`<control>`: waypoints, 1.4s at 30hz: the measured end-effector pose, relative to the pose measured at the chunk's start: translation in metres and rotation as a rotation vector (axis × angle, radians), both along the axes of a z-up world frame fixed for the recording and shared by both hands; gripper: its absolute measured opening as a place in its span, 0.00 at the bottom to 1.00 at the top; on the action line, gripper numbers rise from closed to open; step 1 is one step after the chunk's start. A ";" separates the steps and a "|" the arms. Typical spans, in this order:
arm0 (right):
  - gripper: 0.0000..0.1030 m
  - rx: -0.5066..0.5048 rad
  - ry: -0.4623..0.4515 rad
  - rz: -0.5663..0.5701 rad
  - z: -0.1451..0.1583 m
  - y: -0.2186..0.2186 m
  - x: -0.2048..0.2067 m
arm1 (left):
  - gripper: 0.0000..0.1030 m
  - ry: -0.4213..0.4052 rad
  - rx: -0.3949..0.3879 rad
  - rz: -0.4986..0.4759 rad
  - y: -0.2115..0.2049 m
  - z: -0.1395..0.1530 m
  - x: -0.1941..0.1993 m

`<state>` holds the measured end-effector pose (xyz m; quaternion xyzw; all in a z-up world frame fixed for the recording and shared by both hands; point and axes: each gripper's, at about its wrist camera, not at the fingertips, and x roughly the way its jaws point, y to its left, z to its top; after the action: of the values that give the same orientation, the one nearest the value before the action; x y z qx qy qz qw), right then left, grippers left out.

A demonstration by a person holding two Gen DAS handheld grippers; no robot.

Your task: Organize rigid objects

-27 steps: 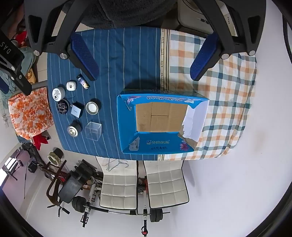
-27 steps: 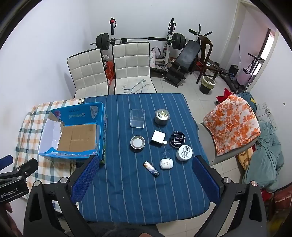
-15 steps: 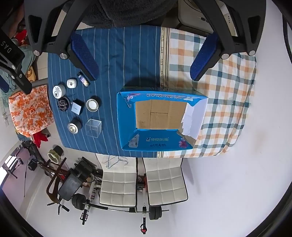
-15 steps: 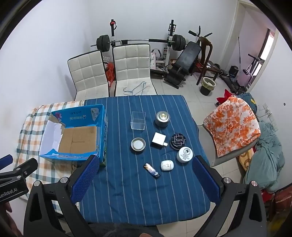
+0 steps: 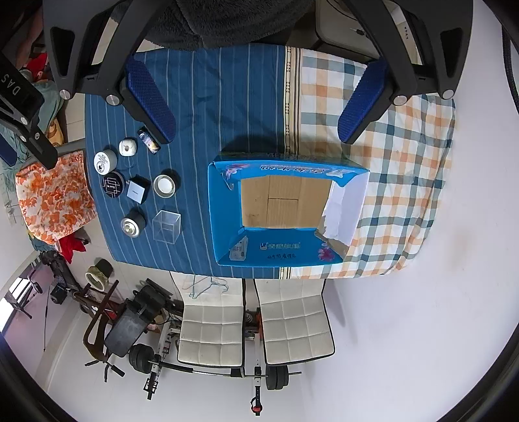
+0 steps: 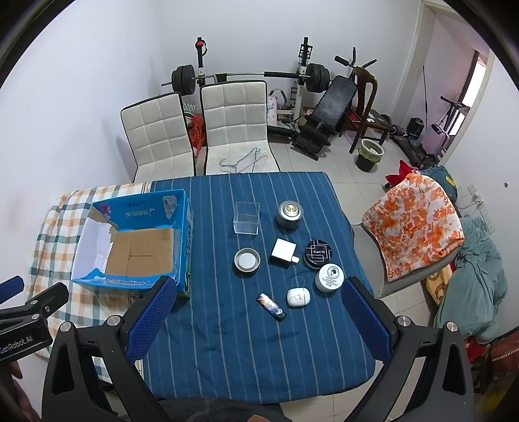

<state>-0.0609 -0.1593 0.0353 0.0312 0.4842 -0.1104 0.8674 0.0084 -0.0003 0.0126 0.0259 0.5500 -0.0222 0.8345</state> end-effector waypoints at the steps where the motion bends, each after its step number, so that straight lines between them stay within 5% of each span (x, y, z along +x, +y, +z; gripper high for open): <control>1: 1.00 -0.002 -0.001 0.000 0.000 0.000 0.000 | 1.00 0.000 0.000 0.000 0.000 0.001 0.001; 25: 1.00 0.011 -0.023 0.003 0.005 0.003 0.000 | 1.00 -0.017 0.004 0.000 0.012 0.011 0.025; 42: 1.00 0.005 -0.062 -0.005 0.014 0.009 -0.015 | 1.00 -0.072 0.005 0.006 0.015 0.016 0.004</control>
<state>-0.0756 -0.1505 0.0489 0.0381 0.4572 -0.1101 0.8817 0.0126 0.0150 0.0290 0.0270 0.5195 -0.0175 0.8538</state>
